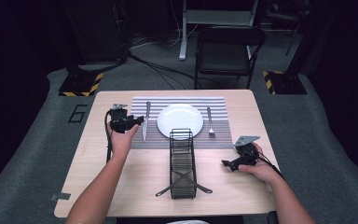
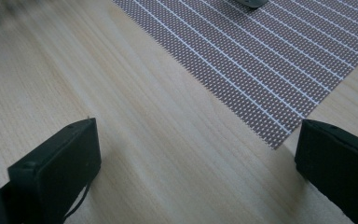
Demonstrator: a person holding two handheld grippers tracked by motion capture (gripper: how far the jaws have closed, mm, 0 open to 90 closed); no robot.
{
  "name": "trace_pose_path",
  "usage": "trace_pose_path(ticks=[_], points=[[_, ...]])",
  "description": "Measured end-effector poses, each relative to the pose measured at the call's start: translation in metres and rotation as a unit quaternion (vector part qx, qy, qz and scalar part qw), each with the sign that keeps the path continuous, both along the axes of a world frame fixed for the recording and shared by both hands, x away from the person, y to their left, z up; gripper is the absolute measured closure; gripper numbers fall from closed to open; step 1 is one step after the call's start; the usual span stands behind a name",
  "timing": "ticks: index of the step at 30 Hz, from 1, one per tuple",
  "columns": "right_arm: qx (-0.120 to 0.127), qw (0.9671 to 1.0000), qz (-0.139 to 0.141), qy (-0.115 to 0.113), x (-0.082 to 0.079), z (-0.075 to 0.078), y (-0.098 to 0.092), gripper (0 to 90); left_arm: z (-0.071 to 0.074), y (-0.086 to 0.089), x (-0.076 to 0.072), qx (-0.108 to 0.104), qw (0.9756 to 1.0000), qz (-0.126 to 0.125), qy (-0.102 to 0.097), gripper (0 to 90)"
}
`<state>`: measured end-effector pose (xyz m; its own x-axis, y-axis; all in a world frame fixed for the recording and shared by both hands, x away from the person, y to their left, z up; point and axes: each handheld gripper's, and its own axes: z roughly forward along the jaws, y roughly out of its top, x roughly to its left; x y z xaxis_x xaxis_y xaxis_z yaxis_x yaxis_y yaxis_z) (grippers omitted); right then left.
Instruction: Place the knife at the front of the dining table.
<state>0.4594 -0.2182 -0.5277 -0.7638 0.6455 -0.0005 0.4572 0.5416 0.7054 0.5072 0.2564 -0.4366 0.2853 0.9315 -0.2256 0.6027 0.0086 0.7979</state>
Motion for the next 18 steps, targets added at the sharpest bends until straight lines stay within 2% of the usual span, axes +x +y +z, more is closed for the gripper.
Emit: trace_pose_path(ticks=[9, 14, 17, 18], points=[[0.0, 1.0, 0.0, 0.0, 0.0, 0.0, 0.0, 0.0, -0.004, 0.0, -0.019, 0.016, 0.9997, -0.015, -0.008, 46.3], [0.0, 1.0, 0.0, 0.0, 0.0, 0.0, 0.0, 0.0, -0.017, 0.004, -0.028, 0.017, 0.9997, -0.015, 0.0, 45.3], [0.0, 1.0, -0.001, 0.0, 0.0, 0.0, 0.0, 0.0, -0.029, 0.009, -0.033, 0.038, 0.9992, -0.009, 0.007, 45.3], [0.0, 1.0, -0.002, 0.0, 0.0, 0.0, 0.0, 0.0, -0.029, 0.009, -0.033, 0.038, 0.9992, -0.009, 0.007, 45.3]])
